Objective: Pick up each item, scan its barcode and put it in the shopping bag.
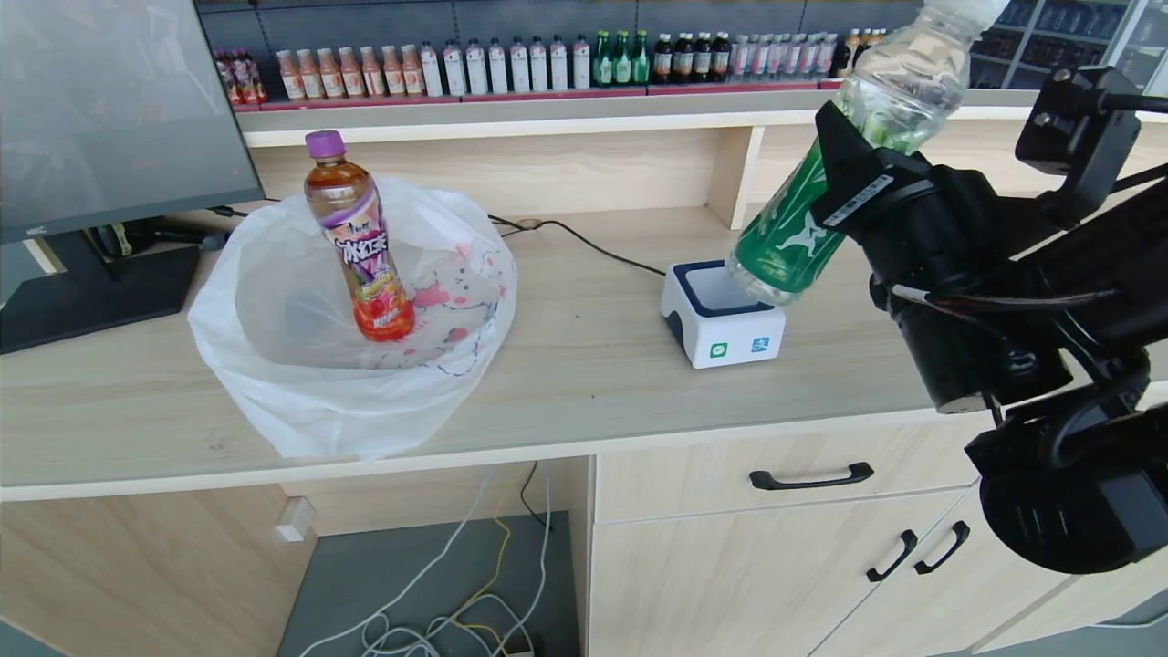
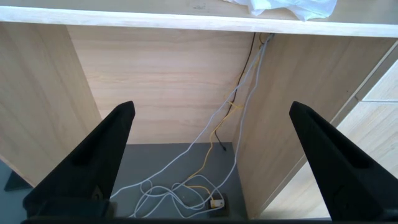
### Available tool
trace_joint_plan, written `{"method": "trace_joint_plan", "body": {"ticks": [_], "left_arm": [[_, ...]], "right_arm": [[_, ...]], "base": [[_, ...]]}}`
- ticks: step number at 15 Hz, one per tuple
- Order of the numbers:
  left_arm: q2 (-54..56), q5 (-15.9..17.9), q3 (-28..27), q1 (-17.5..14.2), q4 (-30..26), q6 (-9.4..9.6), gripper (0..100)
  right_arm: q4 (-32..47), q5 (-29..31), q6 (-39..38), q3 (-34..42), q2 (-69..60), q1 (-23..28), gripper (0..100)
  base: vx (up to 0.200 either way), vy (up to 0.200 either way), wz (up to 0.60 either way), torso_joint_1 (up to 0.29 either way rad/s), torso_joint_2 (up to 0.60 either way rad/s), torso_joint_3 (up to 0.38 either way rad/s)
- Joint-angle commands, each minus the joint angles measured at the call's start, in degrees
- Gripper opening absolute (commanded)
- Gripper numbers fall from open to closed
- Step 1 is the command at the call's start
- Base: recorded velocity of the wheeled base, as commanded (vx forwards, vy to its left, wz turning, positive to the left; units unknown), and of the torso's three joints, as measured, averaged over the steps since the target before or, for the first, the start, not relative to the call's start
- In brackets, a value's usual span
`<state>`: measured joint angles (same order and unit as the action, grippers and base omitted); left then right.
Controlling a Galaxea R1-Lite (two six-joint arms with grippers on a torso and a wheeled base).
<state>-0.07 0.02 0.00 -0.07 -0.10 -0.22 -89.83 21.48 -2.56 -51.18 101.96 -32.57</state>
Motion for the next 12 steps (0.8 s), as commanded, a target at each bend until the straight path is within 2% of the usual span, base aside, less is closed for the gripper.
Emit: {"method": "trace_joint_plan", "body": {"ticks": [1,5,7,9,12], "left_arm": [[-0.01,-0.02,0.0,-0.01,0.01,-0.04,100],[-0.01,-0.02,0.0,-0.01,0.01,-0.04,100],[-0.01,-0.02,0.0,-0.01,0.01,-0.04,100],[-0.01,-0.02,0.0,-0.01,0.01,-0.04,100],[-0.01,-0.02,0.0,-0.01,0.01,-0.04,100]], "right_arm": [[1.68,-0.12,-2.63,-6.66,3.33,-0.12,0],[11.52,0.58,-15.19,-14.21,3.95,-0.03,0],[13.19,5.24,-21.43,-18.52,5.97,-0.03,0],[13.37,8.49,-27.41,-19.14,7.37,-0.03,0],[14.25,9.19,-34.62,-18.78,8.78,-0.03,0]], "base": [[0.0,0.0,0.0,0.0,0.0,0.0],[0.0,0.0,0.0,0.0,0.0,0.0],[0.0,0.0,0.0,0.0,0.0,0.0],[0.0,0.0,0.0,0.0,0.0,0.0],[0.0,0.0,0.0,0.0,0.0,0.0]]}}
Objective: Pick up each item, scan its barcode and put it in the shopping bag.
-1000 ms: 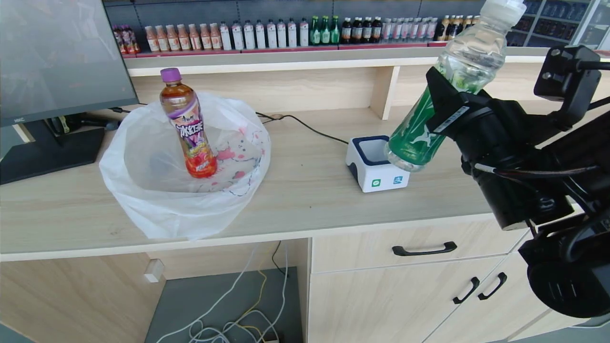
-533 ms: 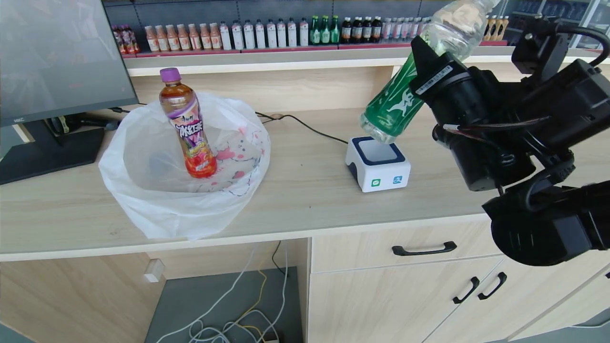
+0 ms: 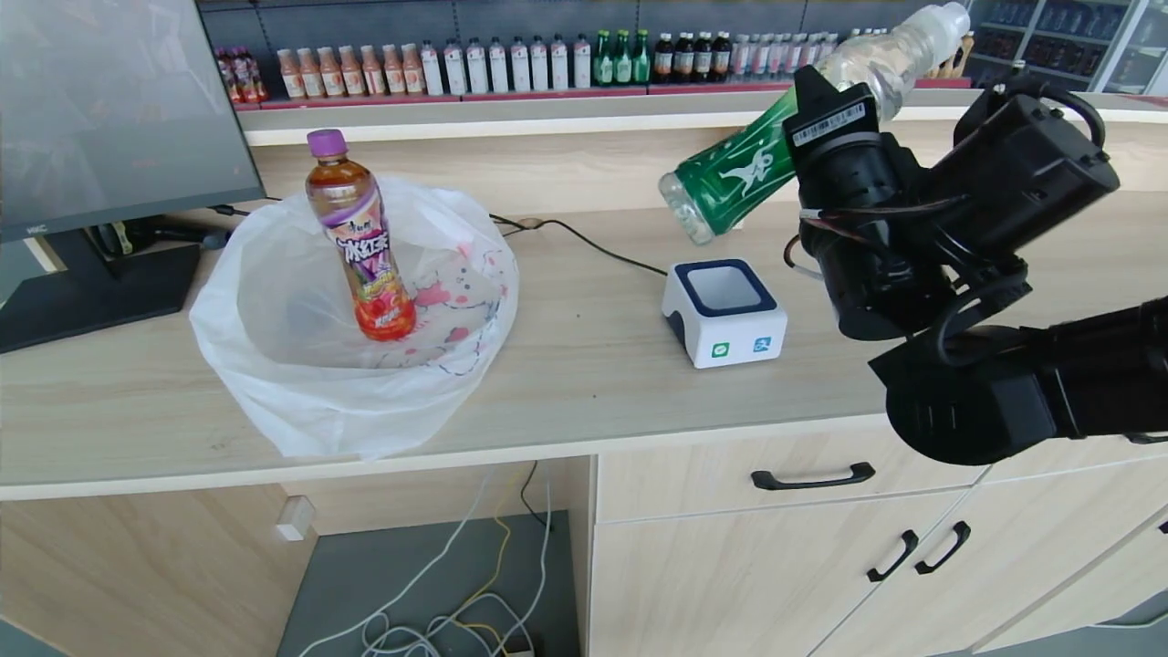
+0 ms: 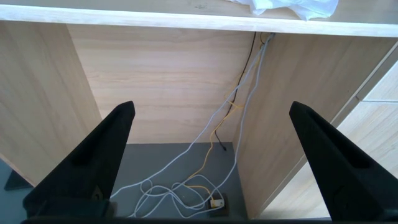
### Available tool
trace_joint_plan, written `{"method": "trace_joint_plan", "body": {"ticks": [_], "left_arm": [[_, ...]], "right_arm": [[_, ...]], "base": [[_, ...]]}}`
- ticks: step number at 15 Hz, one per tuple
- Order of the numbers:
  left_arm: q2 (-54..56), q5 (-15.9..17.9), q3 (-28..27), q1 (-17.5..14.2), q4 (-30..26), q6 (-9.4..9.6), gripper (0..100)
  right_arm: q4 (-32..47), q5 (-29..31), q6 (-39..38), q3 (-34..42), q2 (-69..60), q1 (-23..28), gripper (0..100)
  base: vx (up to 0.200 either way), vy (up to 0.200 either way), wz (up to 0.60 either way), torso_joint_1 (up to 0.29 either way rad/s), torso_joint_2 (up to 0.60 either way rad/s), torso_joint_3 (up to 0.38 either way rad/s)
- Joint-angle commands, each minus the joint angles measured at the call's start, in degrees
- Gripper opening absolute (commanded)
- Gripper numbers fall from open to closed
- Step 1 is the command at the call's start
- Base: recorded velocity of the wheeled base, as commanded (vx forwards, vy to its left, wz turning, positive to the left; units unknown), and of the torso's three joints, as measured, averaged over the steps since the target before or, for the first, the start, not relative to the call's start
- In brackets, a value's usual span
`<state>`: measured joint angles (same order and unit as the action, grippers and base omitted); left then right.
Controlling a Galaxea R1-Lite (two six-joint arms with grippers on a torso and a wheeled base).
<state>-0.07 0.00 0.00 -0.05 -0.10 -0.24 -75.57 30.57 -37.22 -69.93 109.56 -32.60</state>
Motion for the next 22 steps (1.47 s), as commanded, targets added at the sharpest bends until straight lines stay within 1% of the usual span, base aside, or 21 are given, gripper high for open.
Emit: {"method": "trace_joint_plan", "body": {"ticks": [1,5,10,12,17,22], "left_arm": [[-0.01,0.0,0.0,-0.04,0.01,-0.02,100],[-0.01,0.0,0.0,-0.04,0.01,-0.02,100],[-0.01,0.0,0.0,-0.04,0.01,-0.02,100],[-0.01,0.0,0.0,-0.04,0.01,-0.02,100],[-0.01,0.0,0.0,-0.04,0.01,-0.02,100],[-0.01,0.0,0.0,-0.04,0.01,-0.02,100]], "right_arm": [[0.86,0.01,-3.91,-0.04,1.71,-0.01,0],[1.57,2.3,-11.74,0.14,2.94,-0.01,0],[1.48,3.44,-16.13,0.84,5.4,0.61,0],[1.39,4.05,-17.19,0.32,6.46,2.63,0],[1.21,4.14,-18.68,0.14,7.34,4.3,0],[1.13,4.23,-19.65,1.55,7.69,4.82,0]], "base": [[0.0,0.0,0.0,0.0,0.0,0.0],[0.0,0.0,0.0,0.0,0.0,0.0],[0.0,0.0,0.0,0.0,0.0,0.0],[0.0,0.0,0.0,0.0,0.0,0.0],[0.0,0.0,0.0,0.0,0.0,0.0],[0.0,0.0,0.0,0.0,0.0,0.0]]}}
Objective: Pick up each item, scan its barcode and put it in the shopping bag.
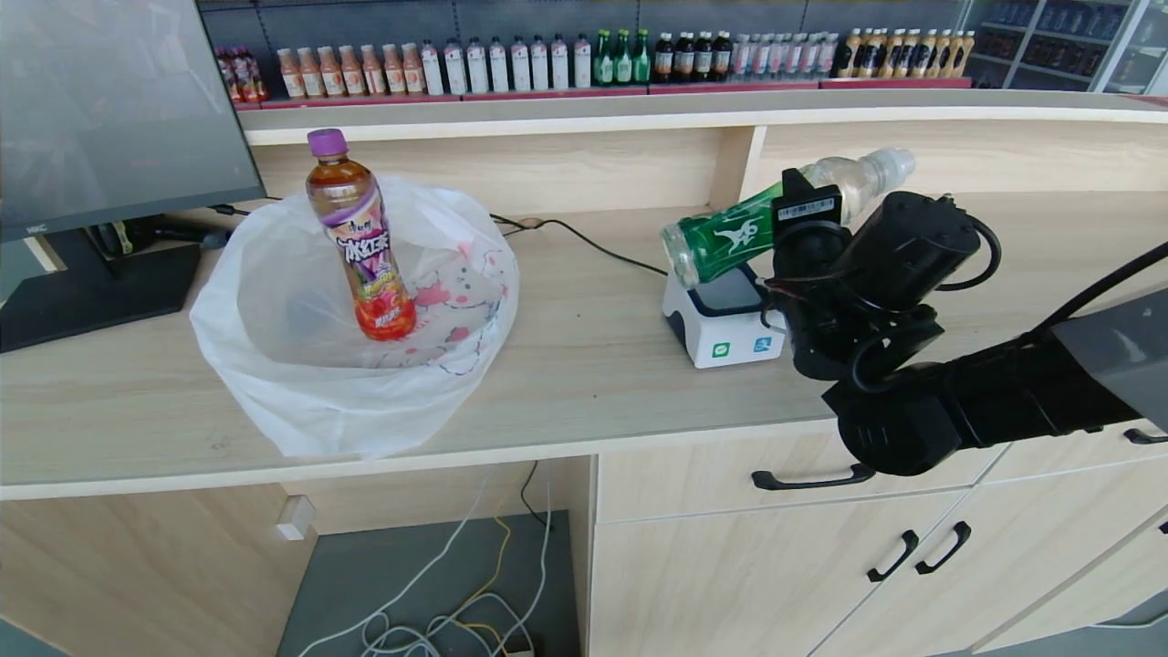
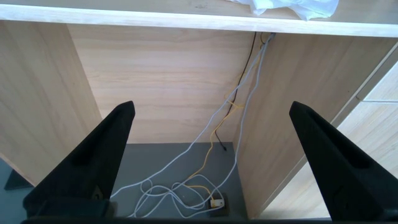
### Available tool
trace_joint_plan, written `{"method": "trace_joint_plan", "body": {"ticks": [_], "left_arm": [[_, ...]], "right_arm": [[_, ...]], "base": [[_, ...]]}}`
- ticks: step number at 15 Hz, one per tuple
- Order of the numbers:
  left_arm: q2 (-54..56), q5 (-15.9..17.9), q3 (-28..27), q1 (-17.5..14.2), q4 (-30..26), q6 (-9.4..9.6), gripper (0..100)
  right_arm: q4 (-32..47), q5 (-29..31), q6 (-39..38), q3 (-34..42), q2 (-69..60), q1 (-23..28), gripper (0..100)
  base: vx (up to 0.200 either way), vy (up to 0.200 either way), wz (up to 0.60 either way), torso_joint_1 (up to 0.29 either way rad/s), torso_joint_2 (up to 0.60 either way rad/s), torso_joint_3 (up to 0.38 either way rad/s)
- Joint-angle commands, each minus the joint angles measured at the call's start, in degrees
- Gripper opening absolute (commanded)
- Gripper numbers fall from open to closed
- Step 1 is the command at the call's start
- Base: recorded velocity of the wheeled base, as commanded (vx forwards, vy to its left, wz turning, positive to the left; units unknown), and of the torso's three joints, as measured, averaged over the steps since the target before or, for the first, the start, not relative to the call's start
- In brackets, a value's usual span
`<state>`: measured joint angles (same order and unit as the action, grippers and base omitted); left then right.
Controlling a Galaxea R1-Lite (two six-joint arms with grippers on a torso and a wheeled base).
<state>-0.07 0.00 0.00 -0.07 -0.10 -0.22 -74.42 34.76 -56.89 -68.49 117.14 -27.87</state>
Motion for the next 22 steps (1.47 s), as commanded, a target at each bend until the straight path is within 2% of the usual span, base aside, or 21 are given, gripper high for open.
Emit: {"method": "trace_joint_plan", "body": {"ticks": [1,19,22], "left_arm": [[-0.01,0.0,0.0,-0.01,0.01,-0.04,100],[-0.01,0.0,0.0,-0.01,0.01,-0.04,100],[-0.01,0.0,0.0,-0.01,0.01,-0.04,100]], "right_arm": [[-0.02,0.05,0.12,0.2,0.11,0.01,0],[-0.9,-0.48,0.82,0.2,-0.42,0.01,0],[-1.25,-5.75,11.28,-4.64,-2.27,-1.66,0]], "base": [[0.0,0.0,0.0,0.0,0.0,0.0],[0.0,0.0,0.0,0.0,0.0,0.0],[0.0,0.0,0.0,0.0,0.0,0.0]]}}
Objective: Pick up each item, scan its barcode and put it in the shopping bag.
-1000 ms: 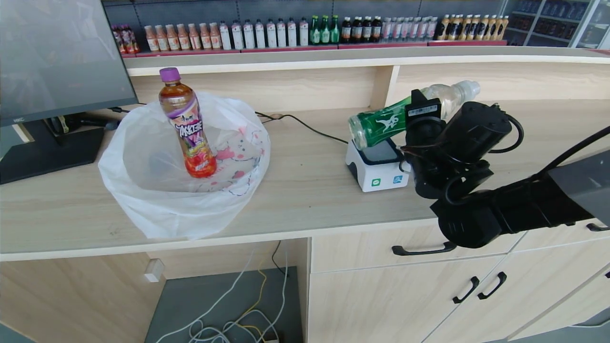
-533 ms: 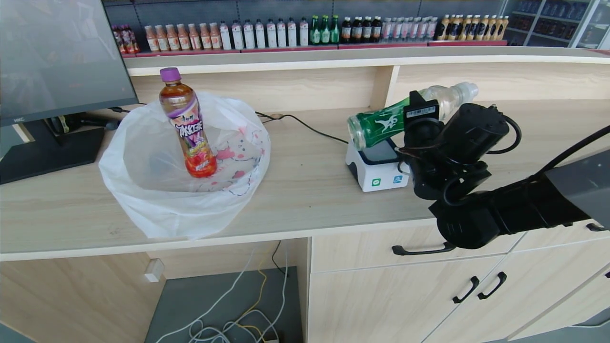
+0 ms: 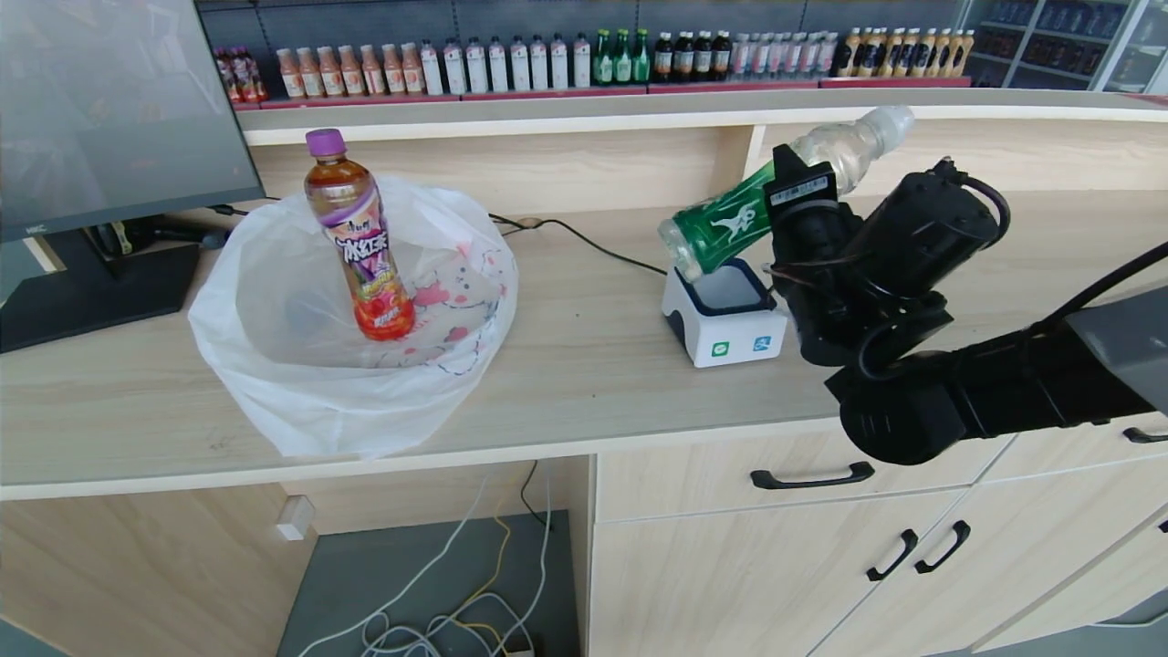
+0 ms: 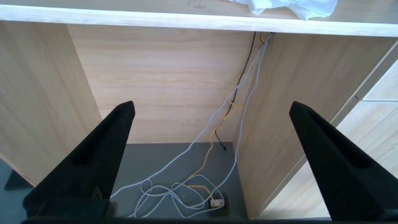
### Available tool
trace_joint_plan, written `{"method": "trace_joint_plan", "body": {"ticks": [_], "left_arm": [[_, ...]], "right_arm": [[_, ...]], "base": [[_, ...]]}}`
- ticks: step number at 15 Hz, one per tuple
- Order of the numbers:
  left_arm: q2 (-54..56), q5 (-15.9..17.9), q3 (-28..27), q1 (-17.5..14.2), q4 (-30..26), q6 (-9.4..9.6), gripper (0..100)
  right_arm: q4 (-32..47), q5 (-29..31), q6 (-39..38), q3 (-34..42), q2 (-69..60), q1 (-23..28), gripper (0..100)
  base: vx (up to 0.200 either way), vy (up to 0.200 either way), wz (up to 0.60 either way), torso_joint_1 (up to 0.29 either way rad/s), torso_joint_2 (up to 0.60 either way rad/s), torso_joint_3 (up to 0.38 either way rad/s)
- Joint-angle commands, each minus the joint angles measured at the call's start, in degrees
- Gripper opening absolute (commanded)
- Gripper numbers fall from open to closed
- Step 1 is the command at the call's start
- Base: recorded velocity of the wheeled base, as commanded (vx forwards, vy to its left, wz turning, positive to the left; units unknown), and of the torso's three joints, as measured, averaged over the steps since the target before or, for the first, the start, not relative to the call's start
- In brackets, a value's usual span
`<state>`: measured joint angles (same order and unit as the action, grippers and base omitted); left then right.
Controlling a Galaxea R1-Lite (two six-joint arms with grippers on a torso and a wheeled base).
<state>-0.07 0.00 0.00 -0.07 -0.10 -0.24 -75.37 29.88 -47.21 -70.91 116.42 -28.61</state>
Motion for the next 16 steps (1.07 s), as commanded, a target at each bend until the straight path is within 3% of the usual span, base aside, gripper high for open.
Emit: {"method": "trace_joint_plan", "body": {"ticks": [1,5,9,14,16], "left_arm": [[-0.01,0.0,0.0,-0.01,0.01,-0.02,100],[-0.01,0.0,0.0,-0.01,0.01,-0.02,100],[-0.01,0.0,0.0,-0.01,0.01,-0.02,100],[-0.01,0.0,0.0,-0.01,0.01,-0.02,100],[-0.01,0.0,0.0,-0.01,0.01,-0.11,100]], "right_arm": [[-0.21,-3.16,4.76,-3.79,-1.99,-1.8,0],[0.4,-15.55,17.07,-4.94,-5.59,-5.58,0],[2.69,-20.74,30.34,-5.02,-8.75,-6.28,0],[2.51,-21.88,43.52,-0.72,-12.97,-7.6,0],[1.19,-21.97,49.85,6.49,-15.79,-7.51,0]], "base": [[0.0,0.0,0.0,0.0,0.0,0.0],[0.0,0.0,0.0,0.0,0.0,0.0],[0.0,0.0,0.0,0.0,0.0,0.0],[0.0,0.0,0.0,0.0,0.0,0.0],[0.0,0.0,0.0,0.0,0.0,0.0]]}}
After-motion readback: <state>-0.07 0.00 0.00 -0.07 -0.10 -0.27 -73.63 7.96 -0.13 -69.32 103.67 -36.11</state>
